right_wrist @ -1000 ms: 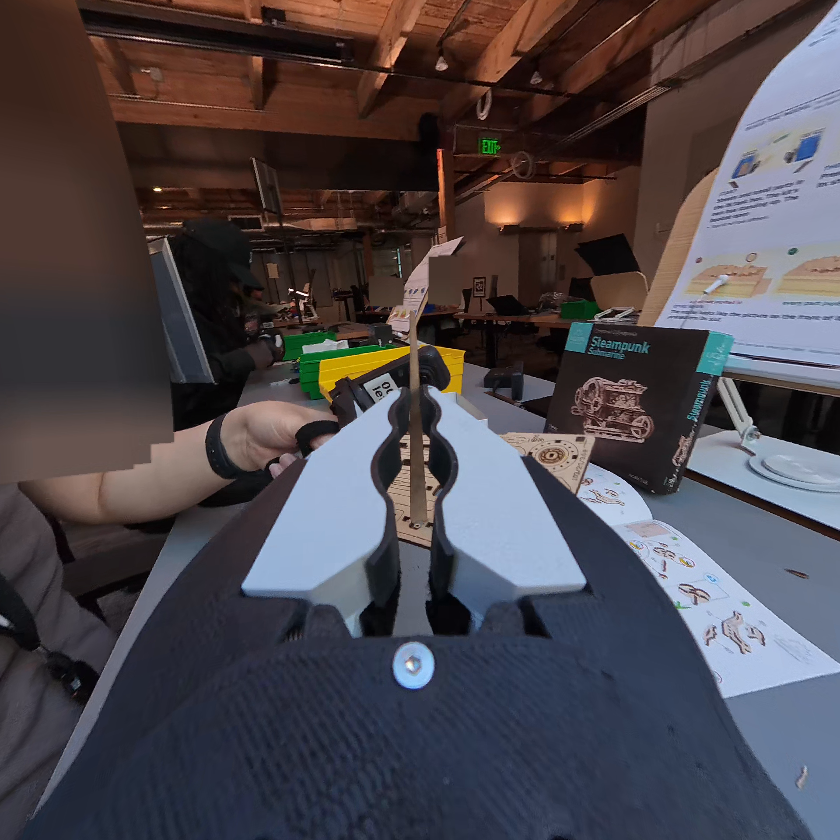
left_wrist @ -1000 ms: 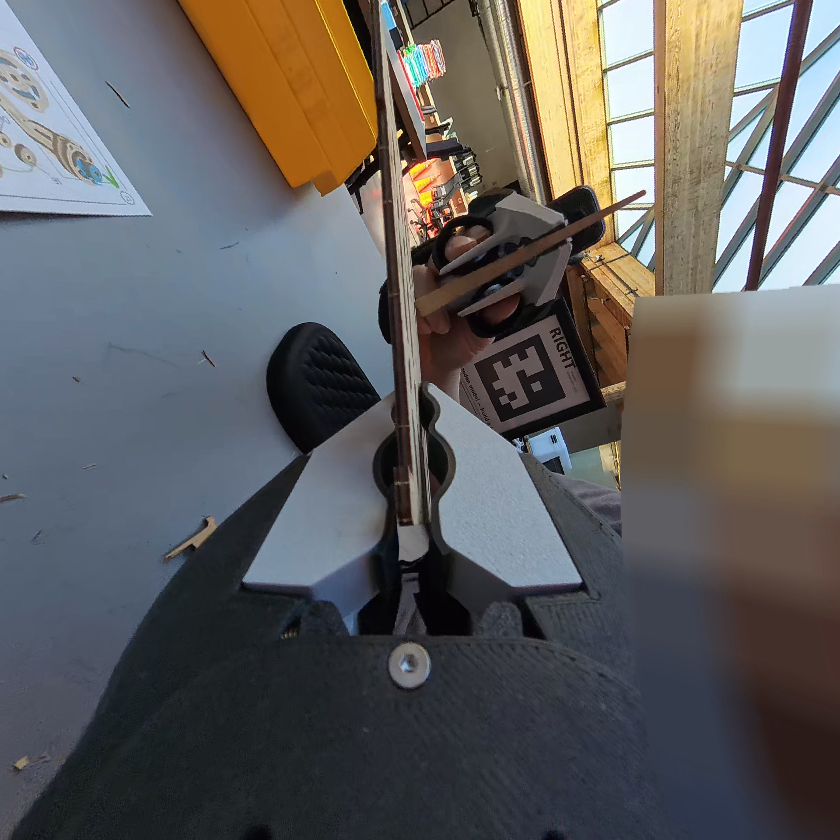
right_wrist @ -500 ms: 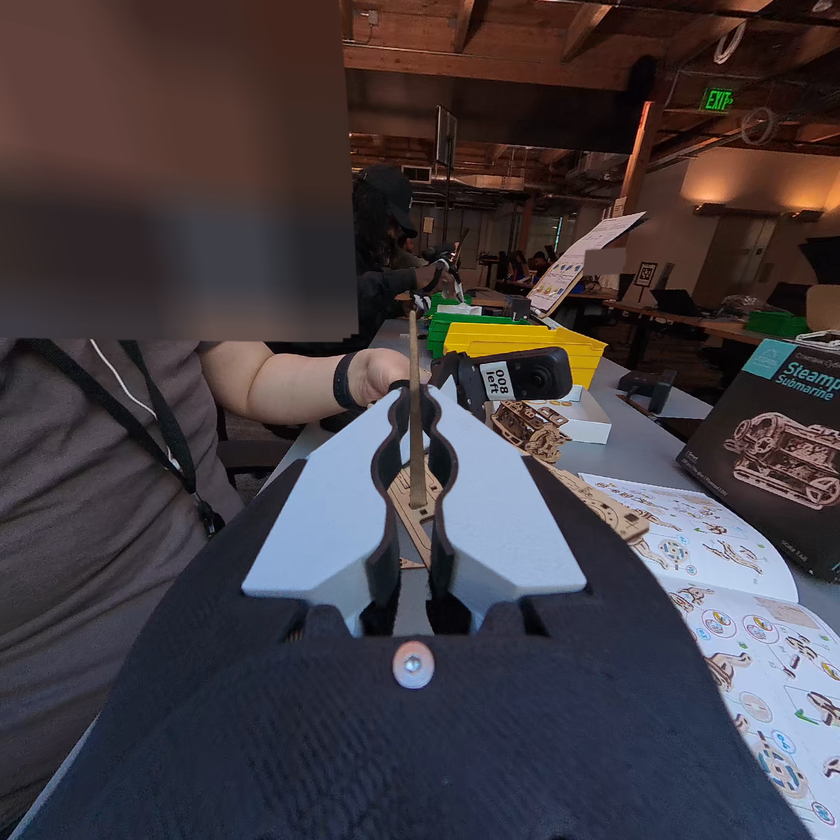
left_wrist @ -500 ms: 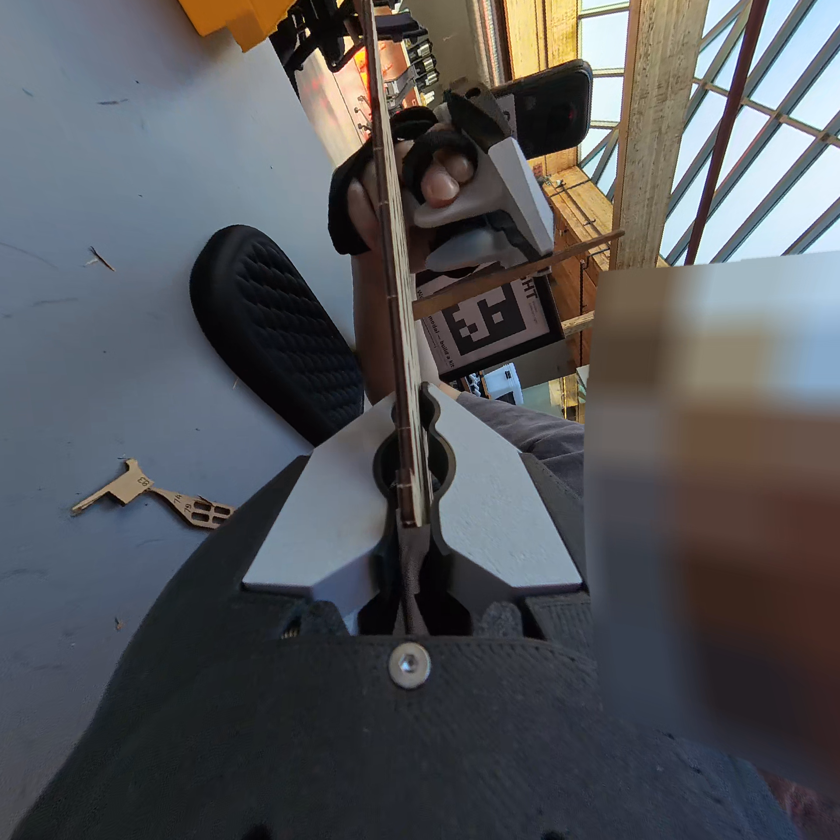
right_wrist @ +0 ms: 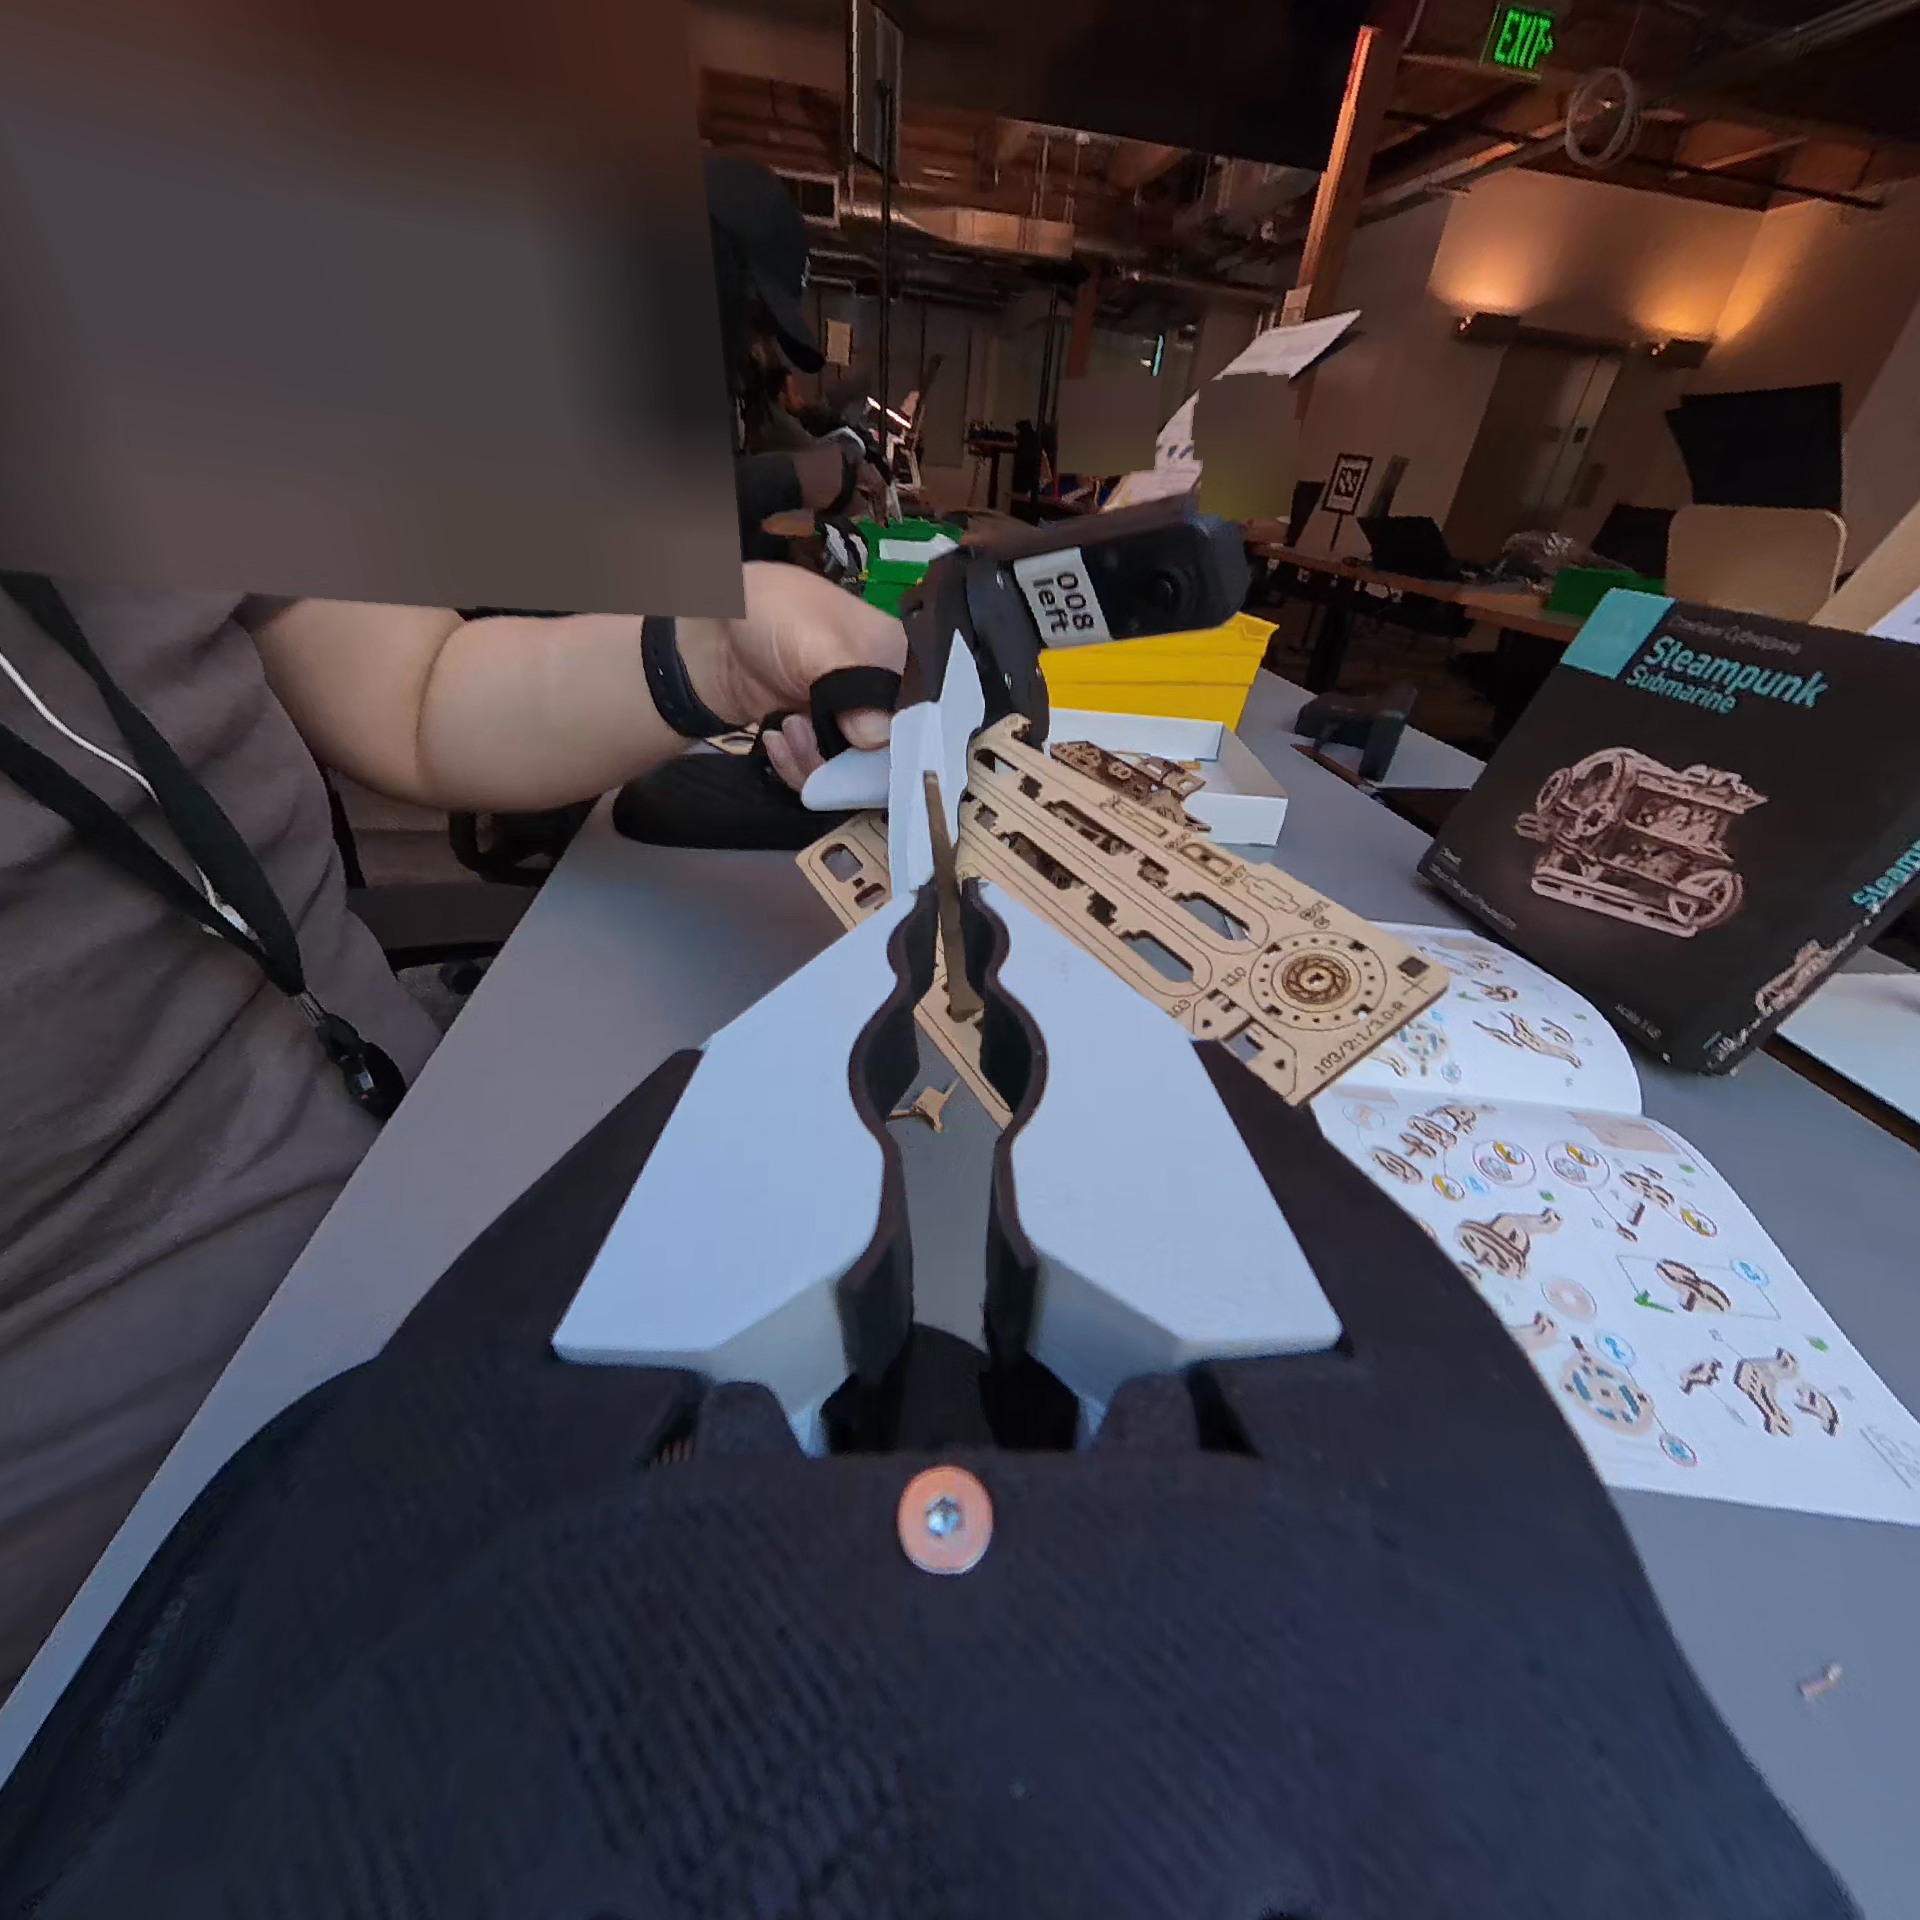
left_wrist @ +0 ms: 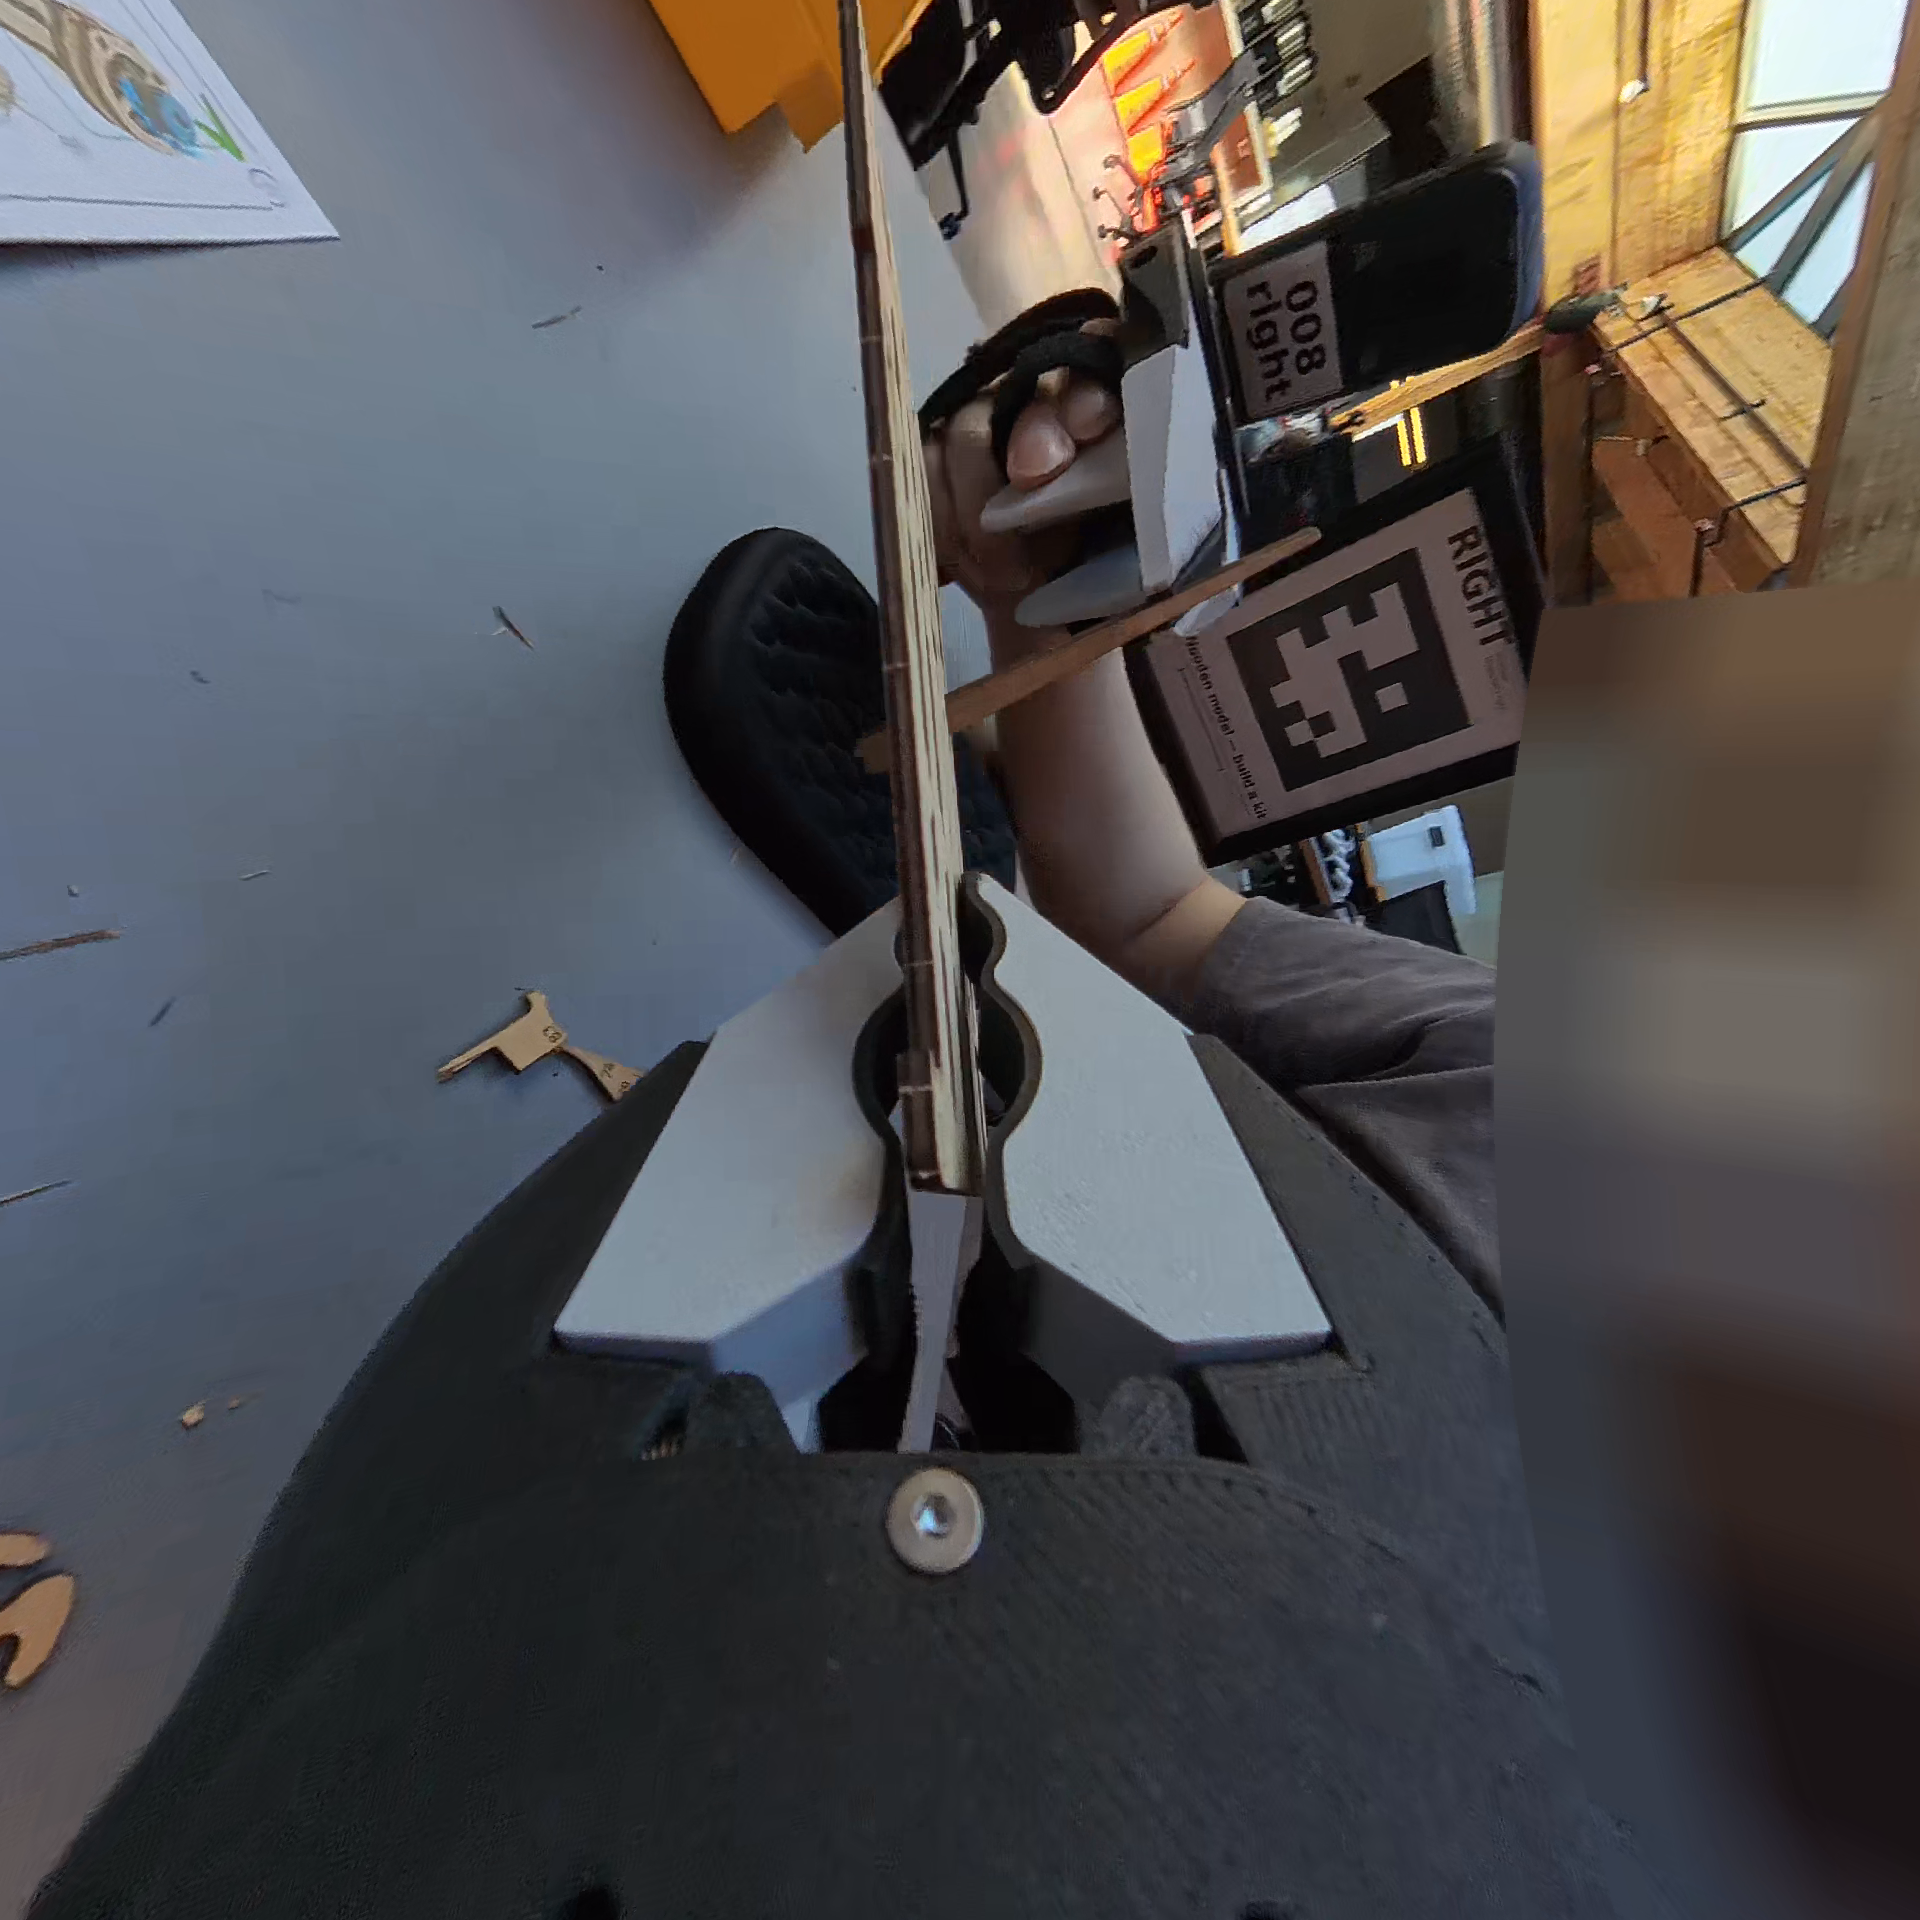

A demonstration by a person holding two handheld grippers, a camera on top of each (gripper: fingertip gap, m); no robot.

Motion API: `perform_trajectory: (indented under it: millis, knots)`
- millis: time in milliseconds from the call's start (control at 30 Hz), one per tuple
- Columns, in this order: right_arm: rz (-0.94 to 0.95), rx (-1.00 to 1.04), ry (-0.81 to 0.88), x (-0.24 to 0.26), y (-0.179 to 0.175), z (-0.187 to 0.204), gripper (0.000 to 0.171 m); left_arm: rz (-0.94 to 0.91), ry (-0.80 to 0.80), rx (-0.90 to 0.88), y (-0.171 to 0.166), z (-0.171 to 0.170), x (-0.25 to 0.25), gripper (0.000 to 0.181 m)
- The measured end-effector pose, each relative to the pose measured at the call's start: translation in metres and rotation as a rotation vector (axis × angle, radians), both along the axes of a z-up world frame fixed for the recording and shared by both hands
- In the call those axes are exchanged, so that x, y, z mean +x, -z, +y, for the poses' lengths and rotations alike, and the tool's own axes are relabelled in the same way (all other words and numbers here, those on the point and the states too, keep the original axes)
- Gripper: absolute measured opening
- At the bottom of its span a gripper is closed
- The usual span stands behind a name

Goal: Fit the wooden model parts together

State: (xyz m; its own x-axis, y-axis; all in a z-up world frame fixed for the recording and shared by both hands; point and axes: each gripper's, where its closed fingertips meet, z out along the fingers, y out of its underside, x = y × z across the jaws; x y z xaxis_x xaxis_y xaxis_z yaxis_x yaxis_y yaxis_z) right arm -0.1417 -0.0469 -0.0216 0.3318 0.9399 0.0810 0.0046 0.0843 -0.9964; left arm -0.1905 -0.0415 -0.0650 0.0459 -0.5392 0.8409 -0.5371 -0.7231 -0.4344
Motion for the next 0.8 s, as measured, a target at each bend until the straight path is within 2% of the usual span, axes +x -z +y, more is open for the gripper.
perform_trajectory:
  millis: [267, 333, 433, 533, 633, 700, 800]
  knots:
    - [-0.178, -0.011, 0.152, 0.005, 0.039, 0.013, 0.004, 0.305, 0.031, 0.25, 0.016, 0.026, -0.003, 0.002]
    - [-0.201, -0.028, 0.184, 0.006, 0.045, 0.017, 0.017, 0.369, 0.036, 0.299, 0.021, 0.033, -0.005, 0.002]
    - [-0.209, -0.067, 0.248, 0.01, 0.049, 0.026, 0.05, 0.421, 0.037, 0.331, 0.024, 0.04, -0.006, 0.002]
    - [-0.252, -0.041, 0.307, 0.007, 0.049, 0.032, 0.058, 0.455, 0.035, 0.373, 0.024, 0.045, -0.007, 0.002]
    - [-0.368, 0.008, 0.368, 0.001, 0.057, 0.036, 0.057, 0.462, 0.024, 0.402, 0.021, 0.048, -0.007, 0.001]
    - [-0.449, 0.059, 0.438, 0.0, 0.064, 0.041, 0.049, 0.455, 0.016, 0.406, 0.019, 0.05, -0.007, 0.001]
    - [-0.42, 0.126, 0.515, -0.006, 0.052, 0.037, 0.043, 0.434, -0.001, 0.401, 0.013, 0.052, -0.008, 0.001]
